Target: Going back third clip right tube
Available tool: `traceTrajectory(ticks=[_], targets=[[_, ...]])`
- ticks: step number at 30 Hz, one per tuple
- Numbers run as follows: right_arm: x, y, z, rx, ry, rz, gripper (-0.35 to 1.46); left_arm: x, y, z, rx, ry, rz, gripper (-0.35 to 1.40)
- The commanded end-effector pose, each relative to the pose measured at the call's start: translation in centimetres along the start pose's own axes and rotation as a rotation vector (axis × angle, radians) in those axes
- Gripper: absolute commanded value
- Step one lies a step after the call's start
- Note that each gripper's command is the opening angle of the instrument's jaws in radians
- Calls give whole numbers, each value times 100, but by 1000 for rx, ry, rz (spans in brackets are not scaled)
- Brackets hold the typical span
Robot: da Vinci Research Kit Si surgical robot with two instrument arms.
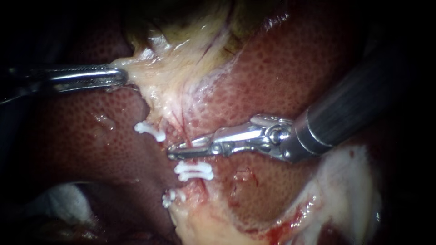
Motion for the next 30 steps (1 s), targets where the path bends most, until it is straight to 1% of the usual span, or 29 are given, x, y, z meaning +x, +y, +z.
traceTrajectory(ticks=[1, 7, 9, 10, 11, 13, 14, 16, 17, 19, 25, 30], targets=[[0, 0, 0, 0, 0, 1, -35, 0, 0, 0, 1, 0, 1, -35], [3, -3, -1, 2, 3, 3, -35, 0, 0, 0, 1, 0, 1, -35], [3, -5, 0, 12, 15, 3, -35, 0, 0, 1, 1, 0, 1, -35], [2, -7, 0, 14, 24, 3, -18, 0, 0, 1, 1, 0, 1, -35], [2, -9, 3, 24, 40, -57, 0, -1, 0, 1, 1, 0, 1, -35], [4, -10, 6, 33, 62, -116, 35, -1, 0, 1, 1, 0, 1, -35], [7, -11, 8, 35, 70, -156, 45, -1, 0, 1, 1, 0, 1, -35], [11, -12, 9, 32, 78, -194, 47, -2, 0, 1, 1, 0, 1, -35], [14, -12, 10, 18, 86, -210, 49, -2, 0, 1, 1, 0, 1, -35], [15, -12, 9, 6, 92, -220, 49, -2, 0, 1, 2, 0, 1, -35], [13, -7, -1, 0, 93, -256, 49, -2, 0, 1, 2, 0, 1, -35], [7, -5, -17, 3, 87, -322, 49, -2, 0, 0, 1, 0, 1, -35]])
